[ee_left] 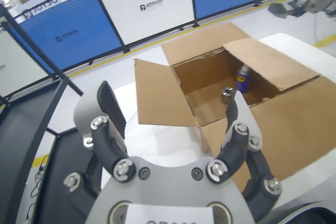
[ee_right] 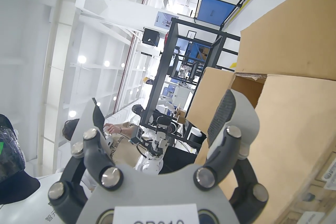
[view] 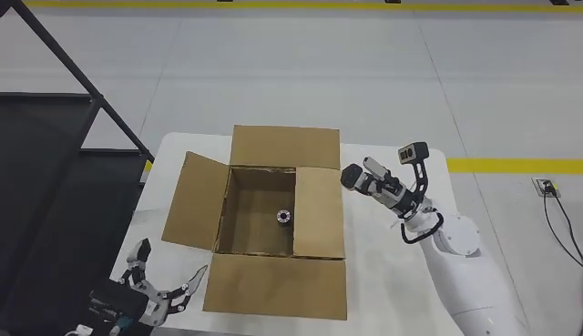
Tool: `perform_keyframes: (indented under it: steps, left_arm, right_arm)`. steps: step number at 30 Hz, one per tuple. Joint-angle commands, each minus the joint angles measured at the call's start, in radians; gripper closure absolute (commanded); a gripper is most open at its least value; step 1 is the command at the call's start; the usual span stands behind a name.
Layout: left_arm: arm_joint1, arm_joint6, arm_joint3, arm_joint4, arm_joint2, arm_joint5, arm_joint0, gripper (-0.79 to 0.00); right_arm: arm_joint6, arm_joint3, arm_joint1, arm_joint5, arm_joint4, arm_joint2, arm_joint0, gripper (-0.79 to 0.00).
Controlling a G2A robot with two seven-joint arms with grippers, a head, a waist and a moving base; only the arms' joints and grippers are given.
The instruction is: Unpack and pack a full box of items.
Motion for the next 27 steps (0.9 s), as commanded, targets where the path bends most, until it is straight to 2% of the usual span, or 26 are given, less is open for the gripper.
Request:
perform_keyframes:
  steps: [1,3,8,11,12,13,23,27]
  left_arm:
    - [0.003,-0.075,-0.001,0.001,0.03,-0.058,-0.063,-0.785]
    - [0.007,-0.163,0.017,-0.035,0.077,-0.137,-0.152,-0.785]
    - [0.002,-0.433,0.174,-0.194,0.244,-0.233,-0.493,-0.785]
    - [-0.009,-0.59,0.312,-0.352,0.339,-0.245,-0.699,-0.785]
    - [-0.014,-0.629,0.355,-0.408,0.358,-0.213,-0.757,-0.785]
    - [-0.015,-0.642,0.364,-0.409,0.364,-0.208,-0.776,-0.785]
    - [-0.016,-0.643,0.372,-0.416,0.366,-0.202,-0.774,-0.785]
    - [-0.026,-0.738,0.443,-0.506,0.431,-0.157,-0.834,-0.785]
  right_arm:
    - [0.031,-0.01,0.01,-0.015,-0.014,0.03,-0.019,-0.785]
    - [0.049,-0.025,0.022,-0.036,-0.037,0.067,-0.046,-0.785]
    - [0.085,-0.05,0.05,-0.093,-0.071,0.165,-0.136,-0.785]
    - [0.095,-0.045,0.063,-0.109,-0.058,0.218,-0.182,-0.785]
    - [0.098,-0.04,0.066,-0.093,-0.053,0.229,-0.193,-0.785]
    - [0.098,-0.04,0.066,-0.093,-0.053,0.229,-0.193,-0.785]
    - [0.098,-0.04,0.066,-0.093,-0.053,0.229,-0.193,-0.785]
    - [0.086,-0.065,0.071,-0.109,-0.05,0.236,-0.207,-0.785]
